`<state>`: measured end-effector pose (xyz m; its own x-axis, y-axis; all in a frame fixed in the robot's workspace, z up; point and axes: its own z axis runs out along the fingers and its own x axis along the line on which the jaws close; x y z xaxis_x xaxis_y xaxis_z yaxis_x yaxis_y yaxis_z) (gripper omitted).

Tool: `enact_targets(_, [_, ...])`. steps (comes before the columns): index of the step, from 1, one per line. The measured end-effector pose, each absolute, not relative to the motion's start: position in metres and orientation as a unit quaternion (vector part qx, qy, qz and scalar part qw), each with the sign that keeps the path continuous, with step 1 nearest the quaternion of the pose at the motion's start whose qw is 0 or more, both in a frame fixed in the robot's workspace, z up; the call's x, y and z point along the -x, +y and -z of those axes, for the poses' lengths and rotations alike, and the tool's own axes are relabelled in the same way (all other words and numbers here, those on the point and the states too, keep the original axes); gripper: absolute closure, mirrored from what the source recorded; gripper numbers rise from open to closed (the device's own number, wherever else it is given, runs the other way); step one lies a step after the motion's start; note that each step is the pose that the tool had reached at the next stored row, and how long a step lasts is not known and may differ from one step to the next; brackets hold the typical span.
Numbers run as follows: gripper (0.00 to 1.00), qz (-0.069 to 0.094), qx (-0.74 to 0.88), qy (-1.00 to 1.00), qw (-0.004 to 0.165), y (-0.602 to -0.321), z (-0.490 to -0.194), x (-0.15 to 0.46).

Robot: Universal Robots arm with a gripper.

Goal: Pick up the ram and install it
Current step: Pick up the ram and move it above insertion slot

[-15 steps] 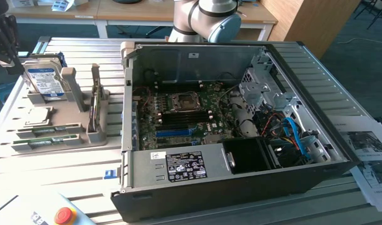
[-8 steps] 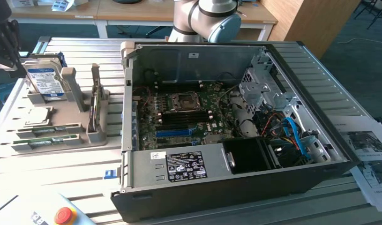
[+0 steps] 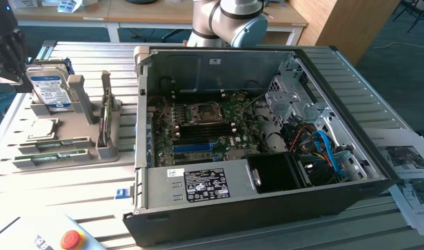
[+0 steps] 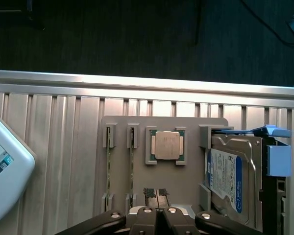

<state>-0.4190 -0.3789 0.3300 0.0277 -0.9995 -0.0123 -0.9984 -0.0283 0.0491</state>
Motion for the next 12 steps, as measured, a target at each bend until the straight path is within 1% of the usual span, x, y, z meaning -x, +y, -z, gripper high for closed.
enact_targets(12, [0.90,0.022,-0.717,-0.697,0.013,-0.379,-0.312,0.419])
